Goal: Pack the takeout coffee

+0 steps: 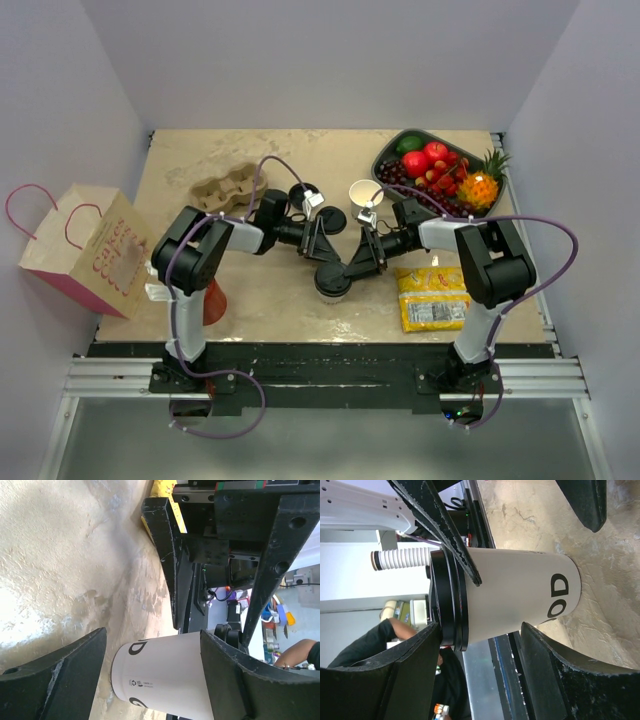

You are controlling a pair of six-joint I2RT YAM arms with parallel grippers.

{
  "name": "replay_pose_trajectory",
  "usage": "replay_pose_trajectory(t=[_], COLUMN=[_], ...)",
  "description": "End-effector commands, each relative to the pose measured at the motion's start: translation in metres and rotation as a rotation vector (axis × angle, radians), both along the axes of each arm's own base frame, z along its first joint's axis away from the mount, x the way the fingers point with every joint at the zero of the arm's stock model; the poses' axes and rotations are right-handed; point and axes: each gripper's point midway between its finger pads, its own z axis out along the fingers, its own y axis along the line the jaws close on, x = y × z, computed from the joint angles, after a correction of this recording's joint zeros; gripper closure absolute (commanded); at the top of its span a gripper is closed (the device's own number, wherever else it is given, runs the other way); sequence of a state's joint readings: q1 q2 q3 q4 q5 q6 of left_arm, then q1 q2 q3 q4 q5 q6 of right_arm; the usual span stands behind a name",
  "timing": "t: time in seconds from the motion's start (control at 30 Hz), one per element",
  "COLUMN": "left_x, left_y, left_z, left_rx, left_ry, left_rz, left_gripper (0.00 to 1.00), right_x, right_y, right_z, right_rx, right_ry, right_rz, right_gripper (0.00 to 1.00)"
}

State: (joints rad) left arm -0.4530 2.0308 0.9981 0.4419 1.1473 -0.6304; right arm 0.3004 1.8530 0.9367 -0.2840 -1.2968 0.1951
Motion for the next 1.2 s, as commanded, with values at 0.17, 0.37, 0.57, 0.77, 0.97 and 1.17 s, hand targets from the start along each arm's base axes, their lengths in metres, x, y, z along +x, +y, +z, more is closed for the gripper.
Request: replay_pose_trajectory(t=[0.17,0.37,0.57,0.77,0.97,1.17], left_x=[0.016,-0.010,-0.010,-0.010,-0.012,-0.028], left_y=[0.005,0.009,0.009,0.005,0.012,0.018], left_z=[0.072,0.075,0.040,0.001,-0.029,-0.050], left_rx=[-0.223,-0.241,-0.108,0.012,0.075,0.100], left_ry=[-0.124,-0.051,-0.045,-0.024,0.069,0.186], left_rz=[0.035,0.008,0.025,0.020,0.078,0.131], left_gripper=[0.18,0.17,0.18,0.19,0.22,0.23], right_x=[0.020,0.022,0.023,0.024,0.021,0.018], right_y=[-0.006,-0.006,-0.006,-0.005,-0.008,-0.005], right_z=[-0.039,-0.037,-0.039,-0.041,-0.045,-0.045], right_rx=[-0.173,-0.174,-0.177,-0.180,-0.192,-0.194], right_ry=[-0.131,-0.135,-0.140,-0.134,-0.140,-0.152], right_rz=[-0.046,-0.049,-0.050,-0.048,-0.044,-0.036], right_gripper=[0.35,0.35,0.35,0.36,0.36,0.36])
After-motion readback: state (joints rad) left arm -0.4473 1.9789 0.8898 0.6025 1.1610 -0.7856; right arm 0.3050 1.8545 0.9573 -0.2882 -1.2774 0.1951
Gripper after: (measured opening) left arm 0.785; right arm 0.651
